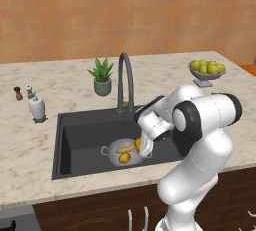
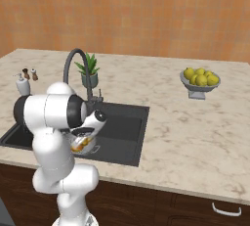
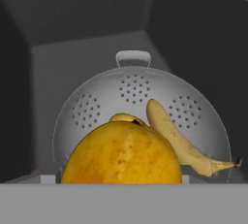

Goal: Put the colander in the sink, put the mango, mango, banana in the colander, and turn on the sink faucet and pour water over the colander.

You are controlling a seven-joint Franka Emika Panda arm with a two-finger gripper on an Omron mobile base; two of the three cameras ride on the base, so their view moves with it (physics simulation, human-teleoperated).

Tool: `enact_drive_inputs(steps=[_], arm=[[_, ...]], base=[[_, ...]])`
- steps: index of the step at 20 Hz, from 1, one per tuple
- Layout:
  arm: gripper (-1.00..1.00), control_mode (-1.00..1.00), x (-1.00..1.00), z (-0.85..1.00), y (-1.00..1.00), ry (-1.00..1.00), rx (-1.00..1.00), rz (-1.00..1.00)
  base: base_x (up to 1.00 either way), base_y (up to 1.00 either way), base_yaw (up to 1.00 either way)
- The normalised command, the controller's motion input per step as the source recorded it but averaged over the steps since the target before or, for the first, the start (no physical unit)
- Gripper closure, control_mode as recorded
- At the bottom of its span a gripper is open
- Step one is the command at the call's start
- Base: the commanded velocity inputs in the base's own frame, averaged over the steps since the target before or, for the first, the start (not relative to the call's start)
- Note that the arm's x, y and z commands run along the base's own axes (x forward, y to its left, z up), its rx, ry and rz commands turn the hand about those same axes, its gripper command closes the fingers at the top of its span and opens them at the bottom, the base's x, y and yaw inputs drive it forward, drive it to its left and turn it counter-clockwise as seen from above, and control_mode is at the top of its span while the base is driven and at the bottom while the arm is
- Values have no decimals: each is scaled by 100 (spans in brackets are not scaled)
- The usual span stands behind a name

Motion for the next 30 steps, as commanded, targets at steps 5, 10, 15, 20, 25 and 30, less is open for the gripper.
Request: enact_drive_inputs(steps=[5, 10, 15, 20, 25, 30], arm=[[100, -100, 0, -27, 8, -4, 1, 0], [-100, -100, 5, -3, 9, 0, 4, 0], [-100, -100, 6, 0, 0, 0, 2, 0], [-100, -100, 0, 37, -3, 0, 5, 0], [-100, -100, 0, 91, -41, 0, 14, 0], [-100, -100, 0, 100, -77, 0, 24, 5]], base=[[0, 0, 0], [0, 0, 0], [0, 0, 0], [0, 0, 0], [0, 0, 0], [0, 0, 0]])
